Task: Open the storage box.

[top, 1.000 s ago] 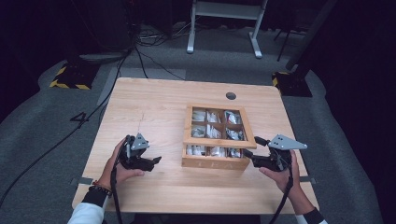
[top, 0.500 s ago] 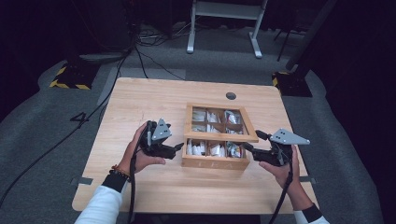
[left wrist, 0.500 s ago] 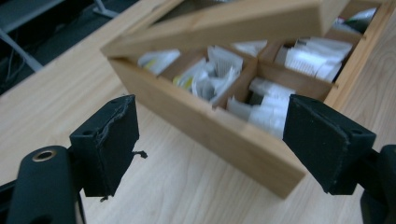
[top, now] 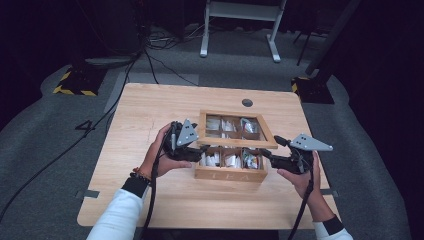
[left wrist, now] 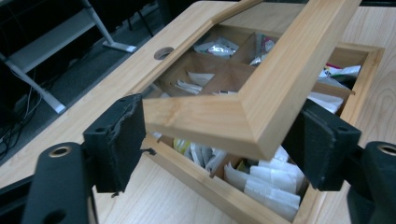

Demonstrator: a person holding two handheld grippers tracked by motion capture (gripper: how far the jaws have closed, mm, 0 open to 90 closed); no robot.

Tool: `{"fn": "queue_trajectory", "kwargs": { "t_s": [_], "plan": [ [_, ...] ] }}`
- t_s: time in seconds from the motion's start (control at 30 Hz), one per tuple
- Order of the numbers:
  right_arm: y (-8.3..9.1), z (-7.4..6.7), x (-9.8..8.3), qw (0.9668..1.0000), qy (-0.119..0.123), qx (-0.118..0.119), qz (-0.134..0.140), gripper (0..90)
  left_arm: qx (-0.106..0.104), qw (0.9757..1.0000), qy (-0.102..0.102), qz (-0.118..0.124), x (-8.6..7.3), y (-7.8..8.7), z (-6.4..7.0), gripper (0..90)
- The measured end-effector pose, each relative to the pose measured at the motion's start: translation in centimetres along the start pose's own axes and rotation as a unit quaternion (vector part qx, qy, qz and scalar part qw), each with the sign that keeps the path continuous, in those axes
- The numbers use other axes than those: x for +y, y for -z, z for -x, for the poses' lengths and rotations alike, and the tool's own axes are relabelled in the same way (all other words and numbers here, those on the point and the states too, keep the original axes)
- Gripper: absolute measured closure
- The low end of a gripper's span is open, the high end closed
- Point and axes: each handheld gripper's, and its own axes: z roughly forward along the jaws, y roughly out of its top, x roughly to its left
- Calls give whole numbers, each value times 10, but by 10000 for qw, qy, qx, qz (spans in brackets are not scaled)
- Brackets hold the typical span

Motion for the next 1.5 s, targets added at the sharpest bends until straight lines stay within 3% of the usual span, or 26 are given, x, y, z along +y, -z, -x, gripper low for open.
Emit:
{"fn": "queue_trajectory", "kwargs": {
  "t_s": [0.1,0.17,0.53,0.6,0.87,1.07,1.5],
  "plan": [
    [0,2,1,10000,-40,26,21,316,25,10000,-92,8,2,-2,-1,265],
    [0,2,3,10000,-84,25,43,320,206,9996,-172,15,4,-2,-1,280],
    [2,8,7,9995,-266,18,195,359,37,9996,-54,265,10,-4,-11,335],
    [2,8,6,9995,-259,39,196,360,-1,9994,-51,339,12,-3,-14,402],
    [7,14,2,9995,-249,23,195,359,114,9987,-54,484,20,-5,-19,514],
    [12,21,-8,9994,-318,-8,105,358,147,9978,85,647,25,-7,-26,517],
    [19,35,-31,9991,-201,-207,-301,349,95,9960,346,813,34,-15,-44,540]
  ]
}}
